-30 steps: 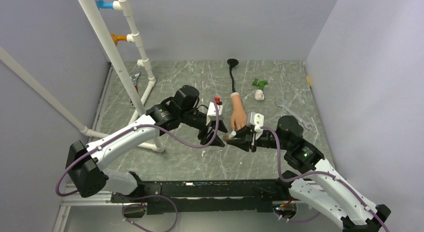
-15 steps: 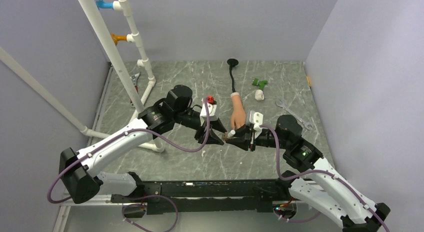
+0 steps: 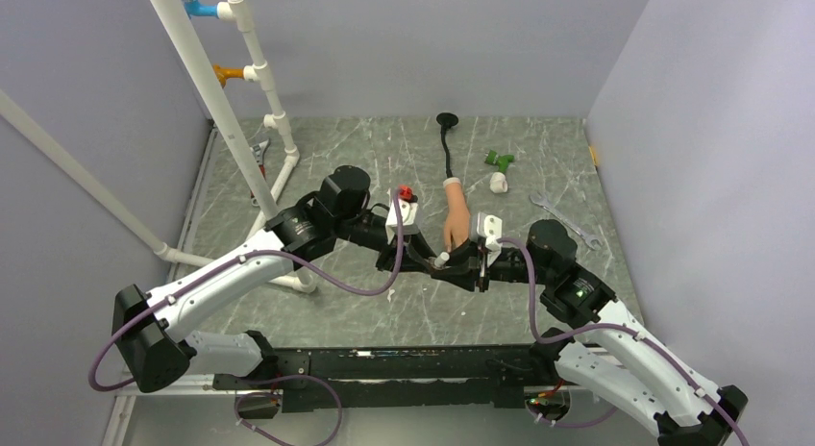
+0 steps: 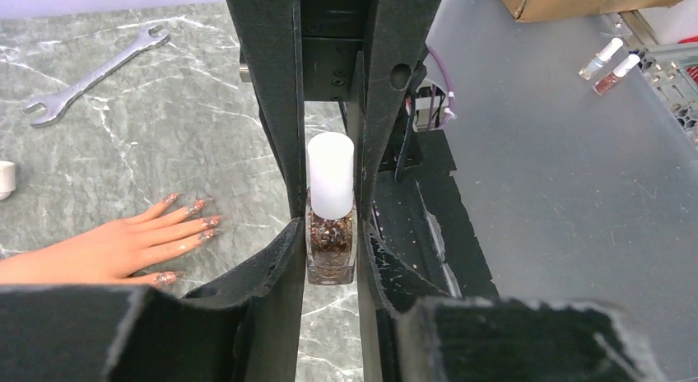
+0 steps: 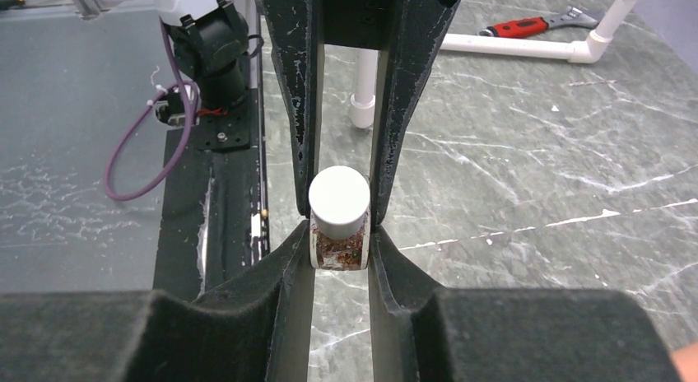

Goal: Paint the nails
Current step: Pick up the nail polish bottle from the center of the board.

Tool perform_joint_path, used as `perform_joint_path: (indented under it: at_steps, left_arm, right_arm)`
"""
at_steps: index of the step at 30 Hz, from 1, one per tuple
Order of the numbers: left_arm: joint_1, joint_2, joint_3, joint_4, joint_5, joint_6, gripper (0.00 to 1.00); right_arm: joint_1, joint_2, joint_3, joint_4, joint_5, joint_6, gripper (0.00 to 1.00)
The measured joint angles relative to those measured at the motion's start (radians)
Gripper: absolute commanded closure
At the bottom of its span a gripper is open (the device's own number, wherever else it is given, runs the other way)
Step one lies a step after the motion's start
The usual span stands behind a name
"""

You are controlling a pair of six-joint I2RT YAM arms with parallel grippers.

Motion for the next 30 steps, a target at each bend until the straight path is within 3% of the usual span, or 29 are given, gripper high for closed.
perform_joint_path:
  at_steps: [4, 7, 9, 14, 18, 30]
  left_arm:
    - [-0.004, -0.004, -0.001, 0.000, -0.004, 0.003, 0.79]
    - [-0.009, -0.005, -0.001, 0.002, -0.005, 0.003, 0.88]
    - [-0.011, -0.005, -0.001, 0.000, -0.005, 0.007, 0.84]
    - [-0.013, -0.004, -0.001, -0.002, -0.006, 0.015, 0.63]
    - [-0.015, -0.004, -0.001, -0.007, -0.007, 0.024, 0.55]
    - [-0.019, -0.005, -0.001, -0.014, -0.006, 0.026, 0.55]
  right_arm:
    - [0.000, -0.004, 0.000, 0.000, 0.001, 0.009, 1.00]
    - [0.000, -0.013, -0.002, 0.000, 0.000, 0.014, 1.00]
    - [0.000, -0.018, -0.008, 0.003, 0.000, 0.016, 1.00]
    - [0.000, -0.023, -0.013, 0.007, 0.000, 0.020, 1.00]
    - [0.000, -0.023, -0.013, 0.008, 0.000, 0.021, 1.00]
    - [0.000, -0.023, -0.013, 0.011, 0.000, 0.041, 1.00]
